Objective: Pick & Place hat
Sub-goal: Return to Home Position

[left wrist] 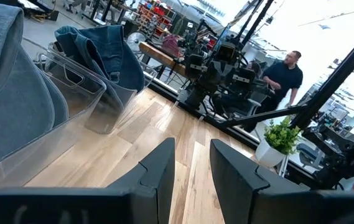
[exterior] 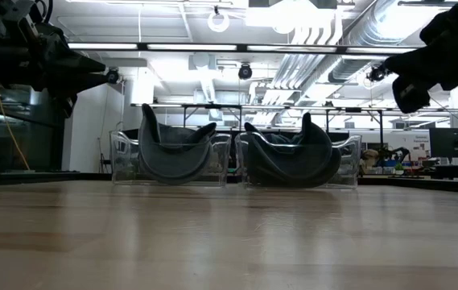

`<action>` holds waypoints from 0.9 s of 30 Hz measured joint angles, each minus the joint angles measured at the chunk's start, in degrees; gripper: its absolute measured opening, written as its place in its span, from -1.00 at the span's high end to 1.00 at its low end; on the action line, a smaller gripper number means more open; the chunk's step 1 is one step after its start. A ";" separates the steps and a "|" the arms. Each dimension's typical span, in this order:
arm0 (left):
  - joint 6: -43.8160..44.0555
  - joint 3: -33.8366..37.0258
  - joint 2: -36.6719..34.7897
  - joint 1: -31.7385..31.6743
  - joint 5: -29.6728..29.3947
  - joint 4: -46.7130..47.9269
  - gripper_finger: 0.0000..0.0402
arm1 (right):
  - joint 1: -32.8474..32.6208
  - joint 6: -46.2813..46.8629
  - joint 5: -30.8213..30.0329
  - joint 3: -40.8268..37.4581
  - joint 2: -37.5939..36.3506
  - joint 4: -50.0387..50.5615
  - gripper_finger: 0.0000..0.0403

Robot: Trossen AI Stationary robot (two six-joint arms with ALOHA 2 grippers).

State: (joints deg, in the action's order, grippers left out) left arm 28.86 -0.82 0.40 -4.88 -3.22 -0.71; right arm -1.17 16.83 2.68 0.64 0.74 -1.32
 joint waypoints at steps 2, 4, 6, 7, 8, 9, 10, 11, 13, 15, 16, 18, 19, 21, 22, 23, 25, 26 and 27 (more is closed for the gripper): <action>0.00 0.00 0.00 0.02 0.00 0.00 0.51 | 0.00 -1.73 0.03 0.02 0.06 0.12 1.00; 0.01 0.00 0.00 0.00 0.00 0.00 0.51 | 0.00 -1.80 -0.90 0.03 0.04 0.22 1.00; 0.00 0.00 0.00 0.01 0.00 0.00 0.51 | 0.00 -1.89 -2.13 0.04 0.06 0.39 1.00; -0.02 0.00 0.00 0.01 -0.02 0.00 0.51 | 0.00 -1.89 -2.62 0.04 0.06 0.40 1.00; 0.00 0.00 0.00 0.01 -0.01 0.02 0.51 | 0.00 -1.89 -3.31 0.04 0.06 0.41 1.00; -0.02 0.00 0.00 0.01 0.00 0.00 0.51 | 0.00 -1.90 -3.99 0.04 0.06 0.39 1.00; 0.01 0.00 0.00 0.00 0.00 0.00 0.51 | 0.00 -1.89 -4.63 0.04 0.06 0.35 1.00; 0.00 0.00 0.00 -0.01 0.00 0.01 0.51 | 0.00 -1.90 -5.15 0.04 0.06 0.27 1.00; -0.01 0.00 0.00 0.02 0.00 0.00 0.51 | 0.00 -2.47 -5.75 0.04 0.06 0.20 1.00; 0.00 0.00 0.00 0.00 -0.01 0.00 0.51 | 0.00 -3.88 -6.30 0.04 0.06 0.10 1.00; 0.01 0.00 0.00 0.02 0.00 0.00 0.51 | 0.00 -4.13 -6.27 0.04 0.06 0.06 0.99; 0.01 0.00 0.00 -0.01 0.00 0.00 0.51 | 0.00 -4.15 -6.06 0.04 0.06 0.08 0.99; 0.01 0.00 0.00 0.01 0.00 0.00 0.51 | 0.00 -3.81 -5.98 0.04 0.06 0.08 0.98; 0.00 0.00 0.00 0.02 0.00 0.00 0.51 | 0.00 -3.56 -5.97 0.04 0.06 0.08 0.97; -0.02 0.00 0.00 0.00 0.00 0.00 0.51 | 0.00 -3.54 -5.97 0.04 0.06 0.10 0.97; 0.00 0.00 0.00 0.00 0.00 0.00 0.51 | 0.00 -3.53 -5.97 0.04 0.06 0.08 0.97; 0.00 0.00 0.00 0.00 0.00 0.02 0.51 | 0.00 -3.49 -5.97 0.04 0.06 0.11 0.97; -0.02 0.00 0.00 0.02 0.00 0.00 0.51 | 0.00 -3.46 -5.97 0.04 0.06 0.11 0.97; -0.01 0.00 0.00 0.01 0.00 0.00 0.51 | 0.00 -3.45 -5.96 0.04 0.06 0.11 0.98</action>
State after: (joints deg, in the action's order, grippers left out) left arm 28.84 -0.82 0.40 -4.86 -3.22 -0.71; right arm -1.17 13.38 -3.27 0.69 0.80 -1.21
